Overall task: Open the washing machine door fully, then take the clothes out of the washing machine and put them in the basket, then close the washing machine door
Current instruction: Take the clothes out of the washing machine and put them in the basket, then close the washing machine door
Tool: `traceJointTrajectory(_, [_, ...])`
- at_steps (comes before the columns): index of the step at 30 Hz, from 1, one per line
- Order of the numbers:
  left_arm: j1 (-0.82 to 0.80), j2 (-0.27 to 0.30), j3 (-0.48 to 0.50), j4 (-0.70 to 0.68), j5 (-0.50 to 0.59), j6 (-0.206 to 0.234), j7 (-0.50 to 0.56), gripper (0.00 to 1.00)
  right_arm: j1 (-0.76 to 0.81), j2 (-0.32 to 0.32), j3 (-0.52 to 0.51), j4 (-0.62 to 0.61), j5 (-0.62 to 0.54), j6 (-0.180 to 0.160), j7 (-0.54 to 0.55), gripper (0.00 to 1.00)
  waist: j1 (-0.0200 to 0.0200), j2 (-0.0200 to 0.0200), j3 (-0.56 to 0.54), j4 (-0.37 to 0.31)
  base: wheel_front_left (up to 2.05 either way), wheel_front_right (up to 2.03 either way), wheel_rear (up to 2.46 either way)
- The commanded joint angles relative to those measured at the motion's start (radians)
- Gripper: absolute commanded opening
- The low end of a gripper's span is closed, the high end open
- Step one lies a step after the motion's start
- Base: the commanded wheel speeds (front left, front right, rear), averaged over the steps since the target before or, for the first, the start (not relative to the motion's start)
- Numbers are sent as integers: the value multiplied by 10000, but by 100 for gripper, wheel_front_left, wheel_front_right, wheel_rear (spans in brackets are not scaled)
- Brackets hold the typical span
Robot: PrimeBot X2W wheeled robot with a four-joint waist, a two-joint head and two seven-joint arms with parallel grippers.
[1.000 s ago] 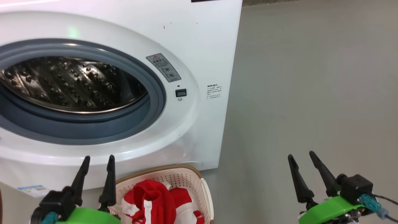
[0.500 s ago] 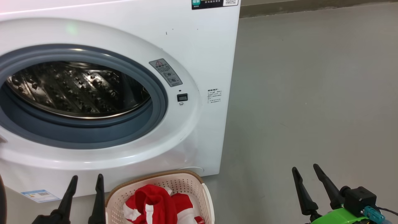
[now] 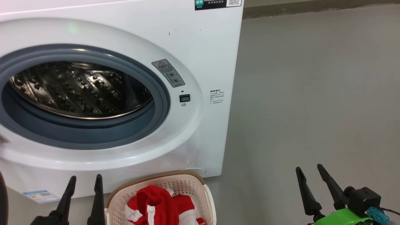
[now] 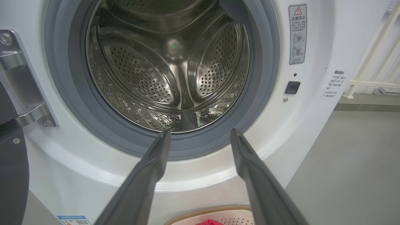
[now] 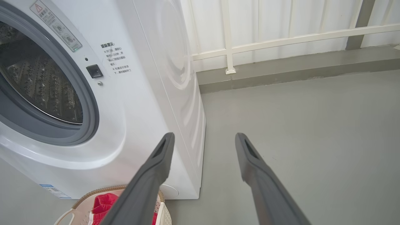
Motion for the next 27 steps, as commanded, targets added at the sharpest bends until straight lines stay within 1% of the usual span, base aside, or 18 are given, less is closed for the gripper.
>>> traceJointTrajectory(1, [-180,56,349,-267,48,-56,-61,100,-48,-81,254,-234,56,63,-65,100,0,0,2,-2,0,0,0])
traceJointTrajectory(15, [-255,54,226,-291,-19,-56,-61,100,-61,-77,255,-230,36,63,-65,100,0,0,61,45,-4,4,0])
traceJointTrajectory(27, [-208,53,163,-356,-67,-56,-61,100,-35,-49,276,-215,32,63,-65,100,0,0,41,4,-90,90,0])
